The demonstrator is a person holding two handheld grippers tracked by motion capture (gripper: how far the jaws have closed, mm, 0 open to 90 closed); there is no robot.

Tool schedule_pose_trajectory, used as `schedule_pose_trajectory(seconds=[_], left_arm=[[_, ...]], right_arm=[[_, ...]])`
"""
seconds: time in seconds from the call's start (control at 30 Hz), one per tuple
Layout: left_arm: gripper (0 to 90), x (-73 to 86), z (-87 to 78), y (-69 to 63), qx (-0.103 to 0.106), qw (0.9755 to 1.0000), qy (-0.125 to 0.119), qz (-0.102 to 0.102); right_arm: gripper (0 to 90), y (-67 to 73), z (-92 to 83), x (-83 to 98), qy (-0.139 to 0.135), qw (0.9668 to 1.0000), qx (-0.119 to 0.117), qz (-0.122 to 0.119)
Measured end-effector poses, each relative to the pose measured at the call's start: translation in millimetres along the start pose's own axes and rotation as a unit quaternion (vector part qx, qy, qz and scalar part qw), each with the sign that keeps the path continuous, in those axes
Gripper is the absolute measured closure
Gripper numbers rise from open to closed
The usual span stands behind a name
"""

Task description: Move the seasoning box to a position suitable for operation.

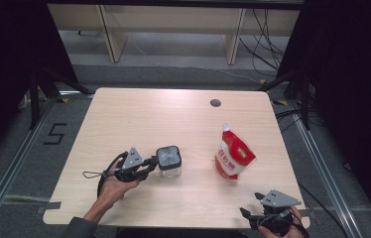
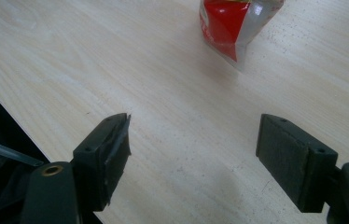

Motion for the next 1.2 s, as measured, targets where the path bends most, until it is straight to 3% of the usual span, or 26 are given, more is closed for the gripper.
schedule_pose_trajectory(seconds=[0.07, 0.1, 0.23, 0.27, 0.37, 0.43, 0.47, 0.57, 0.7, 0.73, 0.83, 0.93, 0.97, 1.03, 1.2], left_arm=[[72.4, -0.1, 0.4, -3.3, 0.004, 1.0, -0.005, -0.004], [72.4, 0.1, -0.9, -2.9, 0.007, 1.0, 0.003, 0.006], [72.5, -0.1, -0.2, -8.2, 0.013, 0.9999, -0.01, 0.0], [72.5, 0.1, -1.0, -8.5, 0.016, 0.9998, -0.006, 0.008], [72.5, -0.3, -1.4, -15.7, 0.024, 0.9996, -0.013, 0.008], [72.5, -0.3, -2.5, -23.0, 0.032, 0.9993, -0.012, 0.014], [72.5, -0.4, -2.9, -26.1, 0.037, 0.9991, -0.011, 0.014], [72.5, -1.0, -3.9, -34.7, 0.052, 0.9984, -0.012, 0.018], [72.5, -1.9, -4.6, -37.2, 0.064, 0.9972, -0.011, 0.036], [72.5, -1.3, -4.9, -38.2, 0.062, 0.9976, -0.012, 0.027], [72.4, -0.8, -6.4, -37.4, 0.066, 0.997, -0.009, 0.039], [72.4, -0.9, -6.0, -40.0, 0.071, 0.9969, -0.018, 0.029], [72.4, -1.4, -6.6, -39.8, 0.072, 0.9966, -0.018, 0.035], [72.4, -1.5, -7.0, -41.4, 0.074, 0.9966, -0.02, 0.03], [72.4, -1.1, -6.5, -46.5, 0.097, 0.9947, -0.02, 0.028]], right_arm=[[26.6, 0.1, -0.1, -0.2, 0.0, 1.0, -0.001, 0.0], [26.6, -0.1, 0.0, -0.4, 0.0, 1.0, -0.001, -0.002], [26.6, 0.6, 0.1, -0.6, 0.0, 1.0, -0.004, -0.003], [26.6, 1.0, 0.8, -0.6, -0.001, 1.0, -0.006, -0.002], [26.7, 0.9, 0.0, -0.5, 0.0, 1.0, -0.005, -0.006], [26.6, 2.5, -0.4, -0.1, 0.004, 1.0, -0.005, 0.004], [26.6, 0.5, 0.5, -0.3, 0.001, 0.9999, -0.009, -0.011], [26.7, 0.8, 0.1, -0.6, 0.0, 0.9999, -0.008, -0.011], [26.7, 2.2, -0.5, -0.9, 0.001, 0.9999, -0.009, -0.008], [26.7, 2.8, -0.7, -0.9, 0.002, 0.9999, -0.008, -0.008], [26.8, 2.8, 0.0, -1.8, 0.0, 0.9999, -0.008, -0.013], [26.8, 3.2, 0.9, -1.7, 0.0, 0.9998, -0.012, -0.015], [26.8, 2.5, 1.2, -1.9, -0.001, 0.9997, -0.013, -0.021], [26.8, 4.0, 0.9, -1.8, 0.001, 0.9998, -0.012, -0.014], [26.8, 5.1, 1.2, -1.7, 0.003, 0.9998, -0.013, -0.012]])
Point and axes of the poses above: each handheld gripper's, and its own axes: z roughly forward along the jaws, x roughly out of its underside, y roughly to its left, the point moved 4 cm from there along z, roughly forward along the jaws, and after that the axes turned 9 degrees about -y, right-handed, at the moved point
